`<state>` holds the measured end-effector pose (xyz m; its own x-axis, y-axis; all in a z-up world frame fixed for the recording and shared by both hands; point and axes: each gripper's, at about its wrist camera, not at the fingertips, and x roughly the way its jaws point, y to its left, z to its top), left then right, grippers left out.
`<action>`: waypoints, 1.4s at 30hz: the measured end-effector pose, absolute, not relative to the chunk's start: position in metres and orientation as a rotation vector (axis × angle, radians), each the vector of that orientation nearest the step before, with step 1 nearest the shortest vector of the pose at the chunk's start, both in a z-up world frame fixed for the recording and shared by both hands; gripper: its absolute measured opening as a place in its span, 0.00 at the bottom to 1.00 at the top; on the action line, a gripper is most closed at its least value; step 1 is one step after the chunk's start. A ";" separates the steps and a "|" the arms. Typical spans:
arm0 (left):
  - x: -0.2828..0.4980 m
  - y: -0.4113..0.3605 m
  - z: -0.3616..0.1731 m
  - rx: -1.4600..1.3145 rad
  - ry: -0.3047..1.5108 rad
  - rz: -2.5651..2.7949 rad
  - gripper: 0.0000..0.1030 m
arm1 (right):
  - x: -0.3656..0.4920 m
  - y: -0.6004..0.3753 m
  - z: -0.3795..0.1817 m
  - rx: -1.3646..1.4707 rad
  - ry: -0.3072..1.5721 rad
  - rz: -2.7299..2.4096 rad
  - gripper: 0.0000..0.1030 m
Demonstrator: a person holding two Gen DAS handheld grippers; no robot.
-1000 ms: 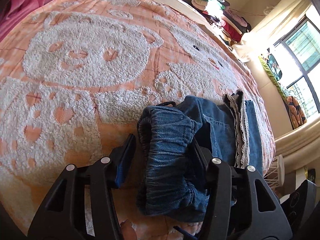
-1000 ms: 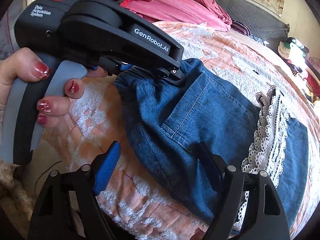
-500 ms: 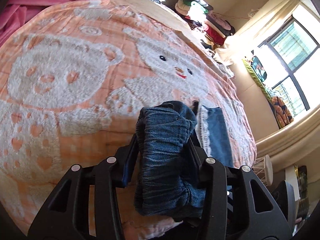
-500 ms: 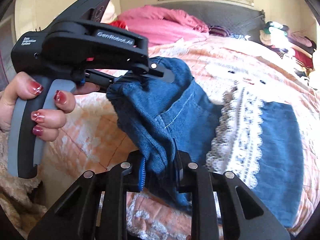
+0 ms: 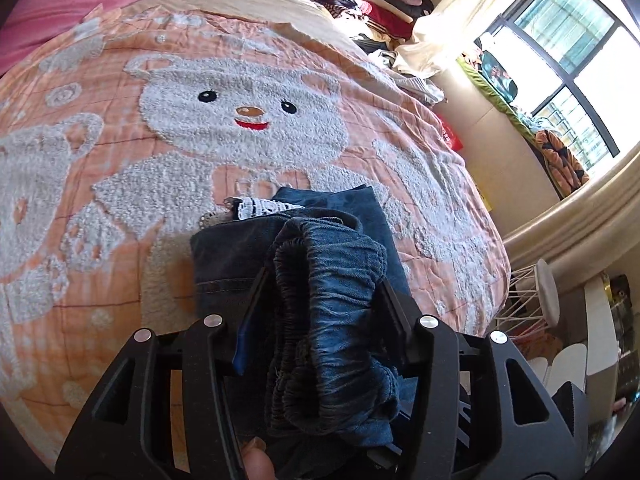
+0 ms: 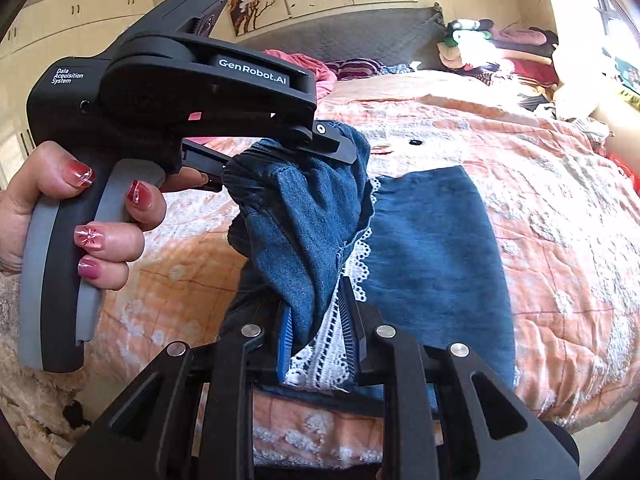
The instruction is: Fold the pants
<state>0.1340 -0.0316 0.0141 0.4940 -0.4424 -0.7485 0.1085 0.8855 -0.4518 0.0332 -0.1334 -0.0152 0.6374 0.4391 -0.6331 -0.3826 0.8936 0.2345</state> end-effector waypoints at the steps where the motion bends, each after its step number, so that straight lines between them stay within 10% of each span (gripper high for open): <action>1: 0.135 -0.035 0.013 -0.373 1.009 -0.348 0.47 | 0.034 -0.139 -0.016 0.092 0.753 0.460 0.22; 11: 0.144 -0.058 0.023 -0.299 0.960 -0.345 0.48 | 0.046 -0.196 -0.033 0.204 0.814 0.359 0.50; 42: 0.058 -0.016 -0.045 -0.045 1.018 -0.180 0.59 | 0.111 -0.163 -0.016 -0.087 0.884 0.359 0.61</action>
<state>0.0584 -0.0161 -0.0449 0.5120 -0.1706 -0.8419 0.1288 0.9842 -0.1211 0.1105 -0.1629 -0.0157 0.5784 0.2706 -0.7695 -0.3421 0.9369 0.0723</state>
